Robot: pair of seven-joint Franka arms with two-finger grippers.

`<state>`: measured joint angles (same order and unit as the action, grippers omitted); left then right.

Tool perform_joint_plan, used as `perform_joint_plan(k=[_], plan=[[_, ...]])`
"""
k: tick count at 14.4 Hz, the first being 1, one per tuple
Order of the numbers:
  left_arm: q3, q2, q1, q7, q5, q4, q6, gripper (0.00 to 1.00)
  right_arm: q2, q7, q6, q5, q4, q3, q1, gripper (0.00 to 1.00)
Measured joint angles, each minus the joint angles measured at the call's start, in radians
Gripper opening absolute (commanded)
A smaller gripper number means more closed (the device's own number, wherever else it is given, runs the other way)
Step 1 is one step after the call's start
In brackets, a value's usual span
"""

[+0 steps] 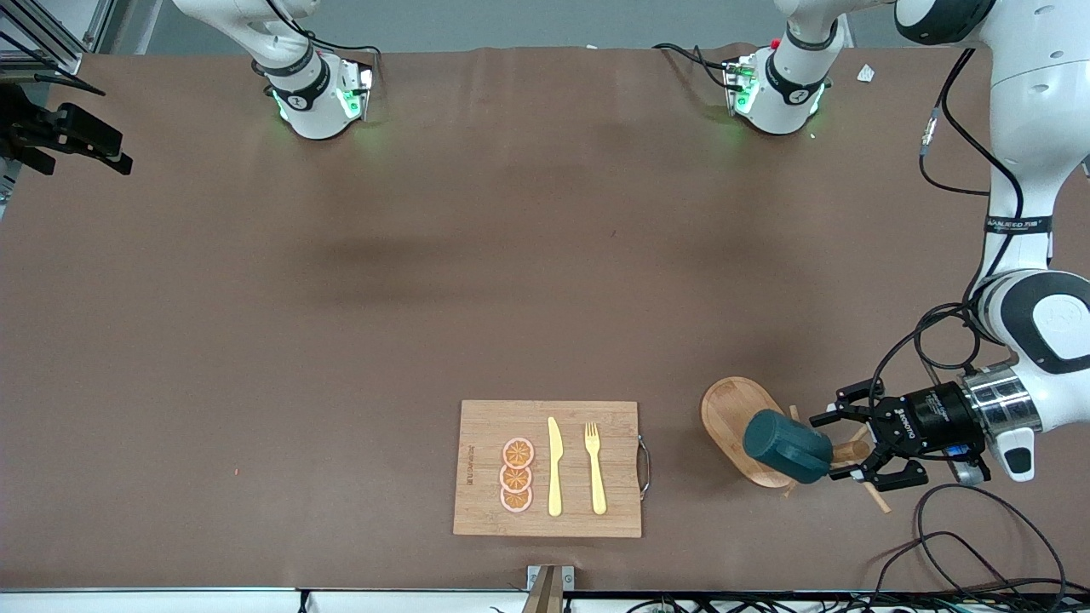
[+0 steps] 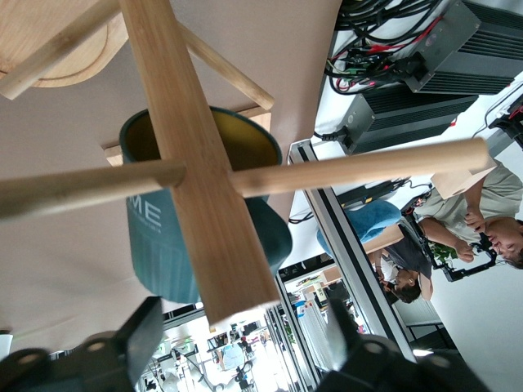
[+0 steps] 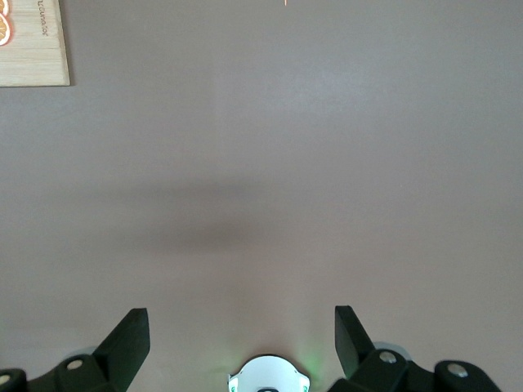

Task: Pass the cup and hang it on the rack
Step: 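Open the left gripper and withdraw it from the mug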

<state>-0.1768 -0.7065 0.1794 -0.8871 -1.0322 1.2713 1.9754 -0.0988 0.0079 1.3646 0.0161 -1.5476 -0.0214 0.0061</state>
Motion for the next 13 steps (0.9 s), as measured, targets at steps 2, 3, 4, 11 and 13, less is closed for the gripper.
perform_joint_plan(k=[2,3,4,11,13], plan=[[-0.001,0.02,0.0,-0.002,0.015,-0.012,-0.001,1.0,0.0,0.001,0.0,0.0,0.0,0.0,0.0,1.0],[-0.005,0.041,0.0,-0.005,0.053,-0.015,-0.004,1.0,0.0,0.001,0.0,0.0,0.0,0.0,0.0,1.0],[-0.009,0.068,0.0,-0.009,0.102,-0.017,-0.01,1.0,0.0,0.001,0.0,0.001,0.0,0.0,0.0,1.0],[-0.072,0.322,-0.019,0.016,0.612,-0.022,-0.241,1.0,0.0,0.013,-0.003,0.001,-0.001,0.0,0.001,1.0],[-0.12,0.388,-0.018,0.136,0.848,-0.021,-0.318,1.0,0.001,0.03,-0.003,0.004,-0.001,0.0,0.001,1.0]])
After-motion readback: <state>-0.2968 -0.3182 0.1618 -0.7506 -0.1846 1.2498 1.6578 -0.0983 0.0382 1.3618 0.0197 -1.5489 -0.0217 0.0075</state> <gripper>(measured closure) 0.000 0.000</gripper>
